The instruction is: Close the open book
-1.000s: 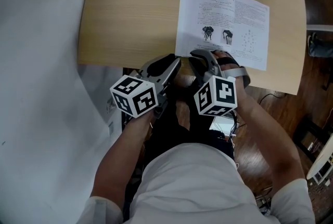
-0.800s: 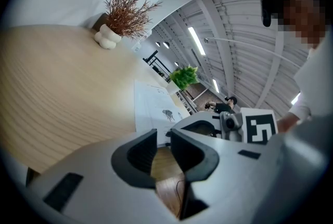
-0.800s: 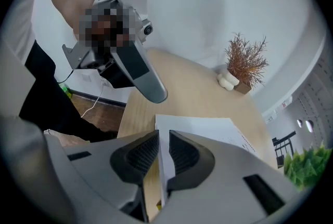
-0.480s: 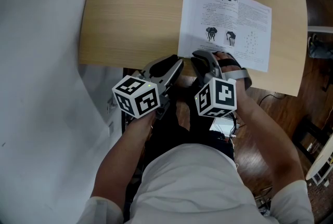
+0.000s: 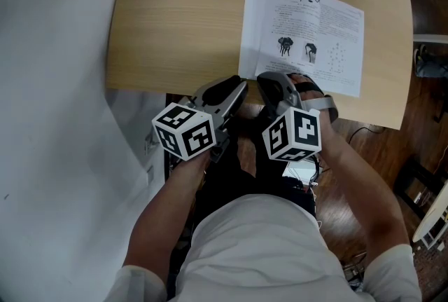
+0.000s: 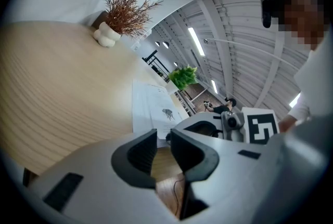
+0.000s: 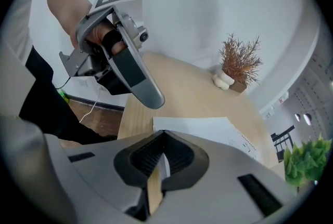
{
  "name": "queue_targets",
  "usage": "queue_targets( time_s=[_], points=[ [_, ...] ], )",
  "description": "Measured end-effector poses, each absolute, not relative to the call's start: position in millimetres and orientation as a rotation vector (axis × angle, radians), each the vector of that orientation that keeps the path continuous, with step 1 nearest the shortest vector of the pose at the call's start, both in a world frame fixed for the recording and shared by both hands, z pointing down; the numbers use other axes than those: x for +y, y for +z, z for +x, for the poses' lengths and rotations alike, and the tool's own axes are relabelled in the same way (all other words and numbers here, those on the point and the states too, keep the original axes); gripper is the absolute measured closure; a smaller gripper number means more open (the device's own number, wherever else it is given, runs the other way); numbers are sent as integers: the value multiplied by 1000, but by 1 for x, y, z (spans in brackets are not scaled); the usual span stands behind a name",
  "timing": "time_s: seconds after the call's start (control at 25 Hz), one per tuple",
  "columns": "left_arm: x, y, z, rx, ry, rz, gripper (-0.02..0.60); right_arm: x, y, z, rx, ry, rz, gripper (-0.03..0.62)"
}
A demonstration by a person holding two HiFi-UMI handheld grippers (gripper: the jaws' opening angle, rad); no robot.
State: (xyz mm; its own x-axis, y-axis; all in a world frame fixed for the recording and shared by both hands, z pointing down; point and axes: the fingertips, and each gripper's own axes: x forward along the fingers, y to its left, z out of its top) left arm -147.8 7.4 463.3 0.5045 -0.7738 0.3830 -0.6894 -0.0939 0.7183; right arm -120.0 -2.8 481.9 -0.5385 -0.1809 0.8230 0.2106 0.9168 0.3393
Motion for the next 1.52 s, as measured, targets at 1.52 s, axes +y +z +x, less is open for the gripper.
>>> queue_targets(
  time_s=[1.52],
  points=[
    [-30, 447, -143, -994, -395, 1631, 445, -5, 461, -103, -2170, -514, 65, 549]
  ],
)
